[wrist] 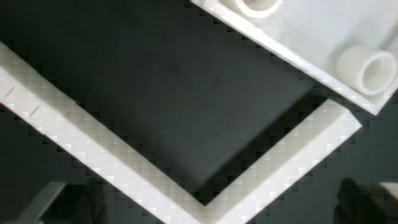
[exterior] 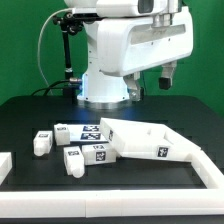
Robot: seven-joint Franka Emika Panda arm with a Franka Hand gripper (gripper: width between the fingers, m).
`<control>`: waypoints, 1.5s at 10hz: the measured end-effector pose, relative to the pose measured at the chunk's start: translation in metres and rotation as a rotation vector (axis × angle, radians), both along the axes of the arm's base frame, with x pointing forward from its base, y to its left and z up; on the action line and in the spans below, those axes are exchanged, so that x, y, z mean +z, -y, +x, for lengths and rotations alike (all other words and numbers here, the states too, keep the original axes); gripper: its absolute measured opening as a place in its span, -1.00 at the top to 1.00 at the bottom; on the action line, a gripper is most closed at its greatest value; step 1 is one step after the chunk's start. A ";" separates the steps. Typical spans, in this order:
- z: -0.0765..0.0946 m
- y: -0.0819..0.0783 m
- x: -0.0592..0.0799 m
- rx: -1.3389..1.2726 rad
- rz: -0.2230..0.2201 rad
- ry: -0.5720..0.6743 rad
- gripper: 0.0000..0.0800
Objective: Assemble one leg
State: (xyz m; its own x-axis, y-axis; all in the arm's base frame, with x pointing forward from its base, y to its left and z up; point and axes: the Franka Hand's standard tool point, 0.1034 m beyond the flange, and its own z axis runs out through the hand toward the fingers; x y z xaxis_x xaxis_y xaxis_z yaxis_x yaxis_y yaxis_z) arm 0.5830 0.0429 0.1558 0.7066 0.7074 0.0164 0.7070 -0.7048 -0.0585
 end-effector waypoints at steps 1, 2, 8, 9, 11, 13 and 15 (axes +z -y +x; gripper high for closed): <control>0.000 0.000 0.000 0.000 0.000 -0.001 -0.62; 0.000 0.000 0.000 0.000 0.000 -0.001 -0.62; -0.008 0.021 -0.005 -0.061 -0.011 -0.004 -0.62; -0.017 0.032 -0.010 -0.055 -0.013 -0.003 -0.62; -0.032 0.059 -0.028 -0.066 -0.002 -0.030 -0.62; -0.033 0.059 -0.029 -0.069 -0.002 -0.033 -0.62; -0.034 0.059 -0.030 -0.070 -0.002 -0.034 -0.62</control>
Offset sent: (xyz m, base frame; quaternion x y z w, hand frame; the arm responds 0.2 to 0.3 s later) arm 0.0000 0.0000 0.0000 0.0000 0.0000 0.0000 1.0000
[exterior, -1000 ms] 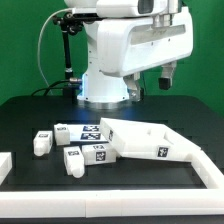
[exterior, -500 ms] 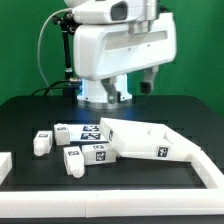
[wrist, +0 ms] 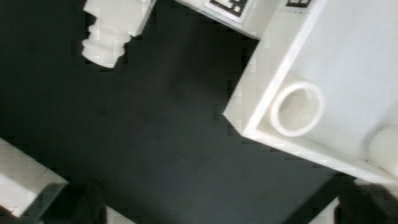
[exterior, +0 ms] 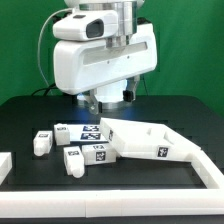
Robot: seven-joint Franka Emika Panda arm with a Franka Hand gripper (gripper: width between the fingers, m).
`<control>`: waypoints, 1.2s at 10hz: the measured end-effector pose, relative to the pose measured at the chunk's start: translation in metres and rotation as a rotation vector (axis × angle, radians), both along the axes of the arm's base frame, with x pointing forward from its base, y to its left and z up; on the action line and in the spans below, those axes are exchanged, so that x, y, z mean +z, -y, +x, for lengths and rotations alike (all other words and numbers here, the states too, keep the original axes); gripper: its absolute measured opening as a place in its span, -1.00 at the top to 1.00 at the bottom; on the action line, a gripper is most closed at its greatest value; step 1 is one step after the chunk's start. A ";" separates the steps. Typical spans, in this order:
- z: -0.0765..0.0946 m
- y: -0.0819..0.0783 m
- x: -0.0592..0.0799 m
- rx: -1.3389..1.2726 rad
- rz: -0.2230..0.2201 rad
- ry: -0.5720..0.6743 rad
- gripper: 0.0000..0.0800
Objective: Assemble one leg
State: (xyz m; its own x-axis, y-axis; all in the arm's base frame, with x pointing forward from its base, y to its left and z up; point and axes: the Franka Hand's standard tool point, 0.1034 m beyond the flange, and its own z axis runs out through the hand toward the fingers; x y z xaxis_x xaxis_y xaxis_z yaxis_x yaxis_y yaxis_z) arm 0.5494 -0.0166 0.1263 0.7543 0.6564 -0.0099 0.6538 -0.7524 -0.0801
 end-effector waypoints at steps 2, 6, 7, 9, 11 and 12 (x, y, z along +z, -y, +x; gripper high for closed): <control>0.000 0.001 -0.001 -0.003 -0.001 0.009 -0.62; -0.028 0.035 -0.026 0.080 0.000 0.014 -0.62; -0.032 0.035 -0.030 0.161 0.005 0.016 -0.62; -0.035 0.033 -0.032 0.207 0.008 0.019 -0.62; -0.035 0.034 -0.033 0.205 0.008 0.018 -0.62; -0.035 0.034 -0.033 0.205 0.008 0.018 -0.62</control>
Offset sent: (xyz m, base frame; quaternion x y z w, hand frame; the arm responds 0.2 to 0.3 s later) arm -0.0359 -0.0318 -0.0268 0.0082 0.0281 0.0069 0.9995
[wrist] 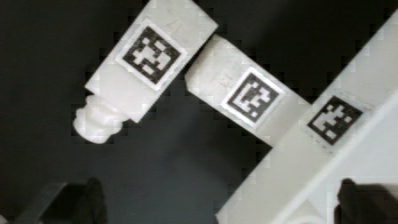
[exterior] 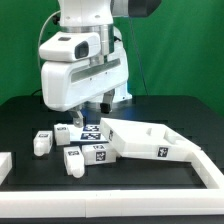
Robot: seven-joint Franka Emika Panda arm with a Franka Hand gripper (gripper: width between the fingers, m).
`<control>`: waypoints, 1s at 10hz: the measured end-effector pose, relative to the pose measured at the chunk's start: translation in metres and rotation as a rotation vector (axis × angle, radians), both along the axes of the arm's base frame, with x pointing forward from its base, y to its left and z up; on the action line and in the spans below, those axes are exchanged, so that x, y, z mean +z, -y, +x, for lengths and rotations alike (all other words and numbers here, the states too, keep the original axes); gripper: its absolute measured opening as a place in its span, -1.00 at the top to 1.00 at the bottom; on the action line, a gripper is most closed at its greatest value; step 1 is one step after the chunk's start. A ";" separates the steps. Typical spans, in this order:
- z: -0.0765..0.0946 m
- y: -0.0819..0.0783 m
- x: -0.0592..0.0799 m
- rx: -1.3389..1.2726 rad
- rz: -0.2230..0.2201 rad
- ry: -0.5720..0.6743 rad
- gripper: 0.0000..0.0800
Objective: Assemble one leg
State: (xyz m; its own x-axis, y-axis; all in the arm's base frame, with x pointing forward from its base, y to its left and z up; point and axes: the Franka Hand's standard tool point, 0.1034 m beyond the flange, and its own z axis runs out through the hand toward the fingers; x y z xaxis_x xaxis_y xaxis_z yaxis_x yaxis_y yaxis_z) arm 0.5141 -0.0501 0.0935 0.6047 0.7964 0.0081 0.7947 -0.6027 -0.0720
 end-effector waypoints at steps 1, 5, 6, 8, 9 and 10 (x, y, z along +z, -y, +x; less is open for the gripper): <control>-0.001 0.000 -0.001 -0.002 0.000 -0.002 -0.62; -0.028 -0.019 -0.021 -0.133 -0.009 0.012 -0.62; -0.032 -0.023 -0.028 -0.145 -0.008 0.001 -0.62; -0.031 -0.029 -0.035 -0.142 -0.010 0.016 -0.62; -0.031 -0.028 -0.035 -0.145 -0.010 0.014 -0.32; -0.031 -0.028 -0.035 -0.145 -0.010 0.014 -0.32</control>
Offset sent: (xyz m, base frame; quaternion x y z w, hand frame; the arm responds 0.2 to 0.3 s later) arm -0.0299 0.0253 -0.0149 -0.0362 0.0287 0.0732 0.9962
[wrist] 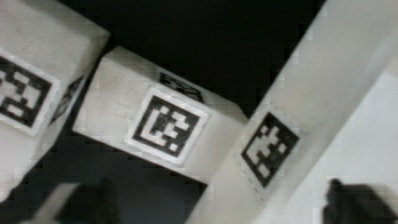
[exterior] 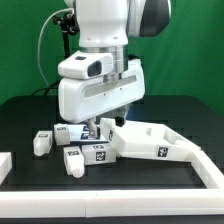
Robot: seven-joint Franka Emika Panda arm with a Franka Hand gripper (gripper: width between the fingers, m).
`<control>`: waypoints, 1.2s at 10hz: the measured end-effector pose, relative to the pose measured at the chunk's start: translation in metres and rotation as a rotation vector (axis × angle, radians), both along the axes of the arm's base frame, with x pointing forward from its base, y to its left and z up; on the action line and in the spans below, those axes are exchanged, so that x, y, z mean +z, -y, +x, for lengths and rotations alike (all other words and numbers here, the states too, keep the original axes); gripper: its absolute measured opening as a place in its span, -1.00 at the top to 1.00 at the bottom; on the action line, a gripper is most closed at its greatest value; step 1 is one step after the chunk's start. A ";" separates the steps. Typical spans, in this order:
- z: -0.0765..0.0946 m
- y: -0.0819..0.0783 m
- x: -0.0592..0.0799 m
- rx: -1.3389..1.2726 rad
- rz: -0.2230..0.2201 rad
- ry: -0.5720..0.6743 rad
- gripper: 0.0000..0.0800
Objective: Assemble one leg
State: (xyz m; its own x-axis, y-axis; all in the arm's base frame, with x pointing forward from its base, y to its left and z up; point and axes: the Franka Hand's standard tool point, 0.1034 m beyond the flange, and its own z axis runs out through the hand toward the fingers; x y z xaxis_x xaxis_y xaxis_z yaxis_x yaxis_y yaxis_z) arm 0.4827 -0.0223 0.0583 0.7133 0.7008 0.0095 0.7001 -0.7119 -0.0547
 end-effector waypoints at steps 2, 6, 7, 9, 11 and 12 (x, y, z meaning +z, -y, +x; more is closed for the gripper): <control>0.000 0.000 0.000 0.000 0.000 -0.001 0.37; 0.000 0.000 -0.001 0.000 0.000 -0.001 0.99; 0.000 0.000 -0.001 0.000 0.000 -0.001 0.99; -0.003 -0.008 0.008 -0.126 -0.007 0.016 1.00; -0.014 -0.020 0.006 -0.202 -0.010 0.023 1.00; -0.016 -0.021 0.001 -0.197 -0.010 0.027 0.80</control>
Offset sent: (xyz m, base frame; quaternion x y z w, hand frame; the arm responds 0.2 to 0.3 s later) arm 0.0000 0.0000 0.0000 0.0000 0.0000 0.0000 1.0000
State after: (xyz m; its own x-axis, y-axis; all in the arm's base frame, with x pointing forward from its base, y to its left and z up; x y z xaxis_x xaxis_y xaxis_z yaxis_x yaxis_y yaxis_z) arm 0.4665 -0.0013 0.0596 0.8360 0.5482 0.0246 0.5487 -0.8354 -0.0303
